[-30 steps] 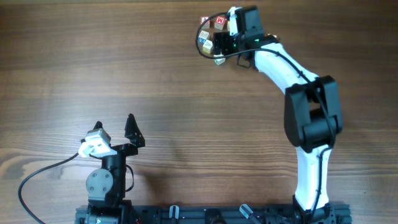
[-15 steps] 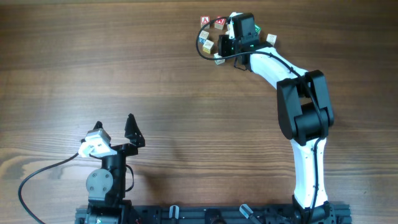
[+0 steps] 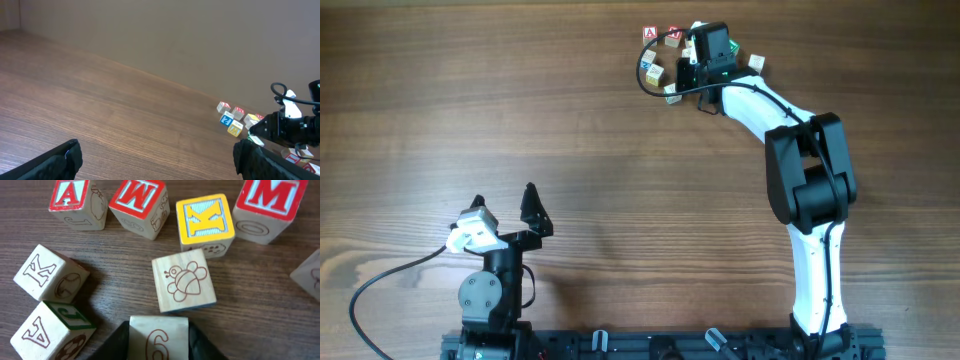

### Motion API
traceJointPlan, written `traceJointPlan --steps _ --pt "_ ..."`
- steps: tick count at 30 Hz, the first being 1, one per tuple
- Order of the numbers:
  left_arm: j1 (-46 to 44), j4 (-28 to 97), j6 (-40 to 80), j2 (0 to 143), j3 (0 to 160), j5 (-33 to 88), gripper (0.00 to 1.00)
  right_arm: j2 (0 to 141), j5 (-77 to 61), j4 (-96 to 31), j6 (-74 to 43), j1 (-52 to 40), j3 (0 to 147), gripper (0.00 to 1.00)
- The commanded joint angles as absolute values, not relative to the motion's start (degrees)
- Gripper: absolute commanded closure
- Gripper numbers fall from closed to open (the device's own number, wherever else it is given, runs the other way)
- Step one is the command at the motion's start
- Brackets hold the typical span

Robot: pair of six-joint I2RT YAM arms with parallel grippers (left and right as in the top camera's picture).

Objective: Form a tower

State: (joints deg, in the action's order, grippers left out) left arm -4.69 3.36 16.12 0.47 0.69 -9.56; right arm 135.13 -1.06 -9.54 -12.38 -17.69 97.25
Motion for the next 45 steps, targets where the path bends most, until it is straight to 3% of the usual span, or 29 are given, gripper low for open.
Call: traceJointPlan --steps 1,6,13,16,18,22,28,41,45 --pt "-4.4 3.2 15.0 0.2 0.3 -9.9 0.00 136.7 -0.4 -9.9 -11.7 -17.7 99.4 0.75" --pt "-4.4 3.2 15.0 0.2 0.3 -9.9 0.00 130.9 -0.4 -19.2 -10.0 -17.8 105.0 0.76" --pt "-4.4 3.2 15.0 0.2 0.3 -9.9 0.00 109.0 -0.4 -36.6 -10.7 -19.8 105.1 0.75" --pt "-4.4 3.2 15.0 0.2 0.3 -9.9 0.00 103.5 -0.4 -48.7 -15.5 -22.2 105.1 0.73" --pt "-4.4 3.2 15.0 0.2 0.3 -9.9 0.00 103.7 -0.4 -54.6 -20.1 -23.9 103.8 0.76" --pt "-4.4 3.2 15.0 0.2 0.3 -9.9 0.00 103.8 0.3 -48.4 -26.0 -27.5 91.2 0.76" --pt "-4.4 3.2 15.0 0.2 0.3 -9.9 0.00 107.1 0.5 -22.5 -32.1 -31.4 72.0 0.76" --pt "-4.4 3.2 15.0 0.2 0.3 -9.9 0.00 114.9 8.3 -18.7 -36.0 -31.7 72.0 0.75" --pt "-4.4 3.2 15.0 0.2 0.3 -9.9 0.00 115.0 9.9 -17.6 -33.8 -31.9 72.0 0.71"
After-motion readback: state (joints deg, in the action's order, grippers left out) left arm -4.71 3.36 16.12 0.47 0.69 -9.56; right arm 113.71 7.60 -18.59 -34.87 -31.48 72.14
